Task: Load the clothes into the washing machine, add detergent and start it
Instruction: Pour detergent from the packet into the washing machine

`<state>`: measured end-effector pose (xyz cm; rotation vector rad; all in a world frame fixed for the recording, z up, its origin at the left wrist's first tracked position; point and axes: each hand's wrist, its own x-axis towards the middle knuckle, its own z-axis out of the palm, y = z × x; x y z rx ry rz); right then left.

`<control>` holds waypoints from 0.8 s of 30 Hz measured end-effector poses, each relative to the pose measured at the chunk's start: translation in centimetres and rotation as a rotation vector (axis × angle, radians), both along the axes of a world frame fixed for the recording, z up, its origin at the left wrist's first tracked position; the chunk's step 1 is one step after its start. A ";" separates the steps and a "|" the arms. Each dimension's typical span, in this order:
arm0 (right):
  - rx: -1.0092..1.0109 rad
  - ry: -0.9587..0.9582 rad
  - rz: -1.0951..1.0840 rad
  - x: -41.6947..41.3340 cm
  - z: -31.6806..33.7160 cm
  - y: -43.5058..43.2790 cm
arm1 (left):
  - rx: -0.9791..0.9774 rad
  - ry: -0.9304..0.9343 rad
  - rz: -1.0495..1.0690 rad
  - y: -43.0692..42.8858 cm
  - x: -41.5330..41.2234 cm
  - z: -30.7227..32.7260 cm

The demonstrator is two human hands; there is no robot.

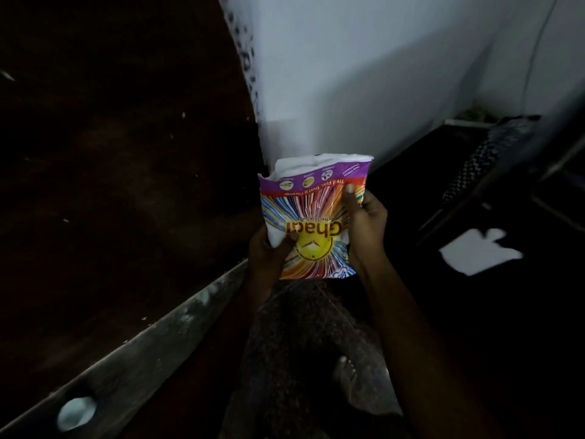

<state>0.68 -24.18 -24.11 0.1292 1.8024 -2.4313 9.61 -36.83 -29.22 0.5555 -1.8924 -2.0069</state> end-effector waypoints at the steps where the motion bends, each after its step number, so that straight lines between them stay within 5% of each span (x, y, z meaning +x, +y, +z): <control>1: 0.002 0.024 -0.012 0.8 2.7 0.7 | -0.010 0.009 -0.020 0.4 0.4 2.5; 13: -0.007 0.145 -0.148 11.4 28.6 9.5 | -0.171 -0.047 -0.212 5.7 6.6 25.2; 24: 0.100 0.329 -0.514 17.5 36.9 20.2 | 0.008 -0.139 -0.381 18.7 11.2 33.6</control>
